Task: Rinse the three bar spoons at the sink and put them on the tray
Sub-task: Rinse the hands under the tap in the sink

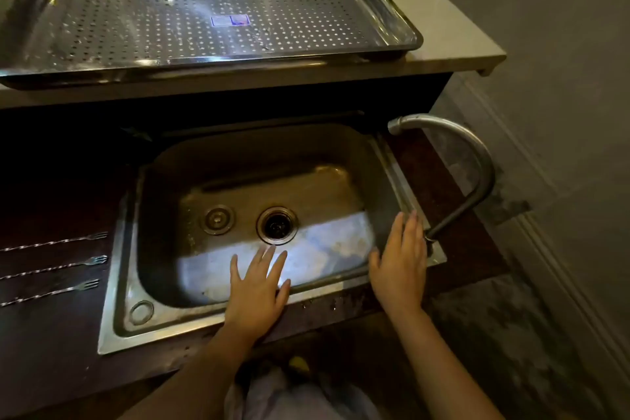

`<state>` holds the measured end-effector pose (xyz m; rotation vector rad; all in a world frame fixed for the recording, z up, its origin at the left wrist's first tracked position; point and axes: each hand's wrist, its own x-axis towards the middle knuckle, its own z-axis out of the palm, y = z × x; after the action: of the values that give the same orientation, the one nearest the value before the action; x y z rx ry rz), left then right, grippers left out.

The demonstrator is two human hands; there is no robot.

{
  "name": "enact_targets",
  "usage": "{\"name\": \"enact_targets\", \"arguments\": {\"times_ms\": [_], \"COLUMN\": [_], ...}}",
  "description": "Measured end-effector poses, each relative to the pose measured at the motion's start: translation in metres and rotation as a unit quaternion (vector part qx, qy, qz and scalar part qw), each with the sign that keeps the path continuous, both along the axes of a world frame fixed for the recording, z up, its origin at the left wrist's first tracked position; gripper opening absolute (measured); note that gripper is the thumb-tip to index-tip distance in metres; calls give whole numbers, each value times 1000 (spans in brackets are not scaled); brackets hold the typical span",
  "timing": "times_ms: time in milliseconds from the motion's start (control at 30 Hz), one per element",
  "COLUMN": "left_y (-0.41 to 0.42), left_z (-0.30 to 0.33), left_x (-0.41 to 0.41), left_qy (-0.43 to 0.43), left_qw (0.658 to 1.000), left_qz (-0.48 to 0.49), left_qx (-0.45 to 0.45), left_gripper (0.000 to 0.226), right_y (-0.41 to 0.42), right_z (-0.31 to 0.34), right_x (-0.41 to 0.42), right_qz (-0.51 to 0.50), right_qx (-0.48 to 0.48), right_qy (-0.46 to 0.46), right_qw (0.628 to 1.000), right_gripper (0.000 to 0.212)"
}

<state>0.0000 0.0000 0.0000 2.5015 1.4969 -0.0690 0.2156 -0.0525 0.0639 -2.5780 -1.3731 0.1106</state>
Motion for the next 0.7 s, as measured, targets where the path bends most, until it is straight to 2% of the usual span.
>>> {"name": "enact_targets", "arguments": {"times_ms": [167, 267, 433, 600, 700], "left_y": [-2, -2, -4, -4, -3], "left_z": [-3, 0, 0, -3, -8], "left_x": [-1, 0, 1, 0, -1], "left_qy": [-4, -7, -26, -25, -19], "left_qw": [1000, 1000, 999, 999, 999], "left_qz": [11, 15, 26, 31, 33], "left_qx": [3, 1, 0, -2, -8], "left_gripper": [60, 72, 78, 80, 71], "right_y": [2, 2, 7, 11, 12], "right_z": [-12, -15, -17, -15, -14], "right_x": [10, 13, 26, 33, 33], "right_qz": [-6, 3, 30, 44, 41], "right_qx": [-17, -11, -41, -70, -70], "right_qy": [36, 35, 4, -25, -23], "right_qw": [999, 999, 999, 996, 996], "right_gripper": [76, 76, 78, 84, 85]}}
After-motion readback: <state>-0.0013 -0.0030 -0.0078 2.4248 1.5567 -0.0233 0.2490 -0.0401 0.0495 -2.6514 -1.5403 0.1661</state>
